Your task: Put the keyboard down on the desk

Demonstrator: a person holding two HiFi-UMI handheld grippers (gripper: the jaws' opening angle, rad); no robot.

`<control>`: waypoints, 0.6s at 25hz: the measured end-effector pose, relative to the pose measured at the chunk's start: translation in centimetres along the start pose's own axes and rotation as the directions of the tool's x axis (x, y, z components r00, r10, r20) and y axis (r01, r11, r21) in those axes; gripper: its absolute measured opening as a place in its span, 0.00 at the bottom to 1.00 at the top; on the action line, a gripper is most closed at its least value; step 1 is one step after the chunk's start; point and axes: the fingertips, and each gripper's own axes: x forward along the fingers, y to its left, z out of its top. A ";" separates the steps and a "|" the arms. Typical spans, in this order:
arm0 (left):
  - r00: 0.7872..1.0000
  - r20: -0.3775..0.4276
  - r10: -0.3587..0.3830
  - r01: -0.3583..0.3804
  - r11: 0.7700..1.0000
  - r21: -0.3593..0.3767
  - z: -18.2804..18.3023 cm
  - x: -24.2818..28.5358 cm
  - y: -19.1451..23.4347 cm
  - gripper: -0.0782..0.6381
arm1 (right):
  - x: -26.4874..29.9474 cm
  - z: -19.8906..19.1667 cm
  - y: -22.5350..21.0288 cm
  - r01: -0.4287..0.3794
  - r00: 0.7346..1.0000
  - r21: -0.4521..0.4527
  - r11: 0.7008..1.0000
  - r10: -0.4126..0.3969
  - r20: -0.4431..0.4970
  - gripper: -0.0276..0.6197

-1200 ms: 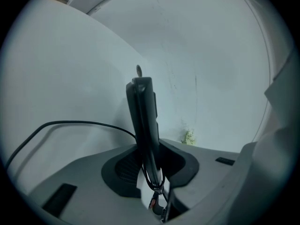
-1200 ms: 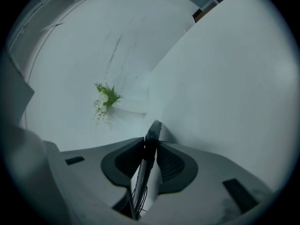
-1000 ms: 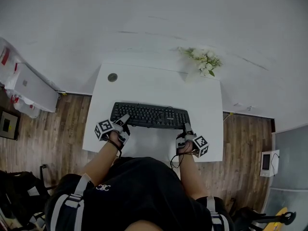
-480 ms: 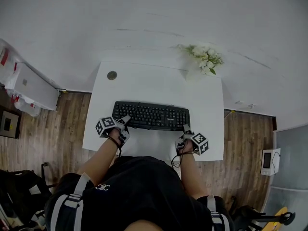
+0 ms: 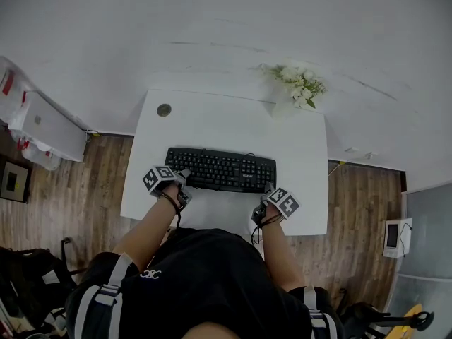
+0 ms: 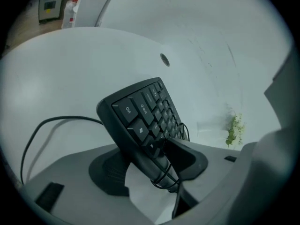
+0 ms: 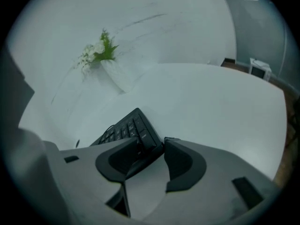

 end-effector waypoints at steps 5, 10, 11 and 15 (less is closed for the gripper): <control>0.993 -0.021 0.112 -0.113 0.993 -0.023 -0.2 -0.3 0.8 0.52 | 0.2 -0.3 -0.4 0.048 0.999 -0.100 0.994 -0.049 -0.005 0.34; 0.974 -0.014 0.226 -0.226 0.973 -0.035 -0.4 -1.7 2.0 0.55 | 0.6 -0.7 -1.0 0.050 0.998 -0.123 0.991 -0.053 -0.018 0.35; 0.975 -0.009 0.223 -0.223 0.974 -0.035 -0.4 -2.1 1.9 0.54 | 0.6 -0.6 -1.0 0.052 0.998 -0.136 0.989 -0.054 -0.013 0.35; 0.992 0.007 0.127 -0.127 0.992 0.003 -1.0 -4.0 0.2 0.42 | -0.9 0.8 -0.8 0.101 0.994 -0.221 0.970 -0.088 0.064 0.25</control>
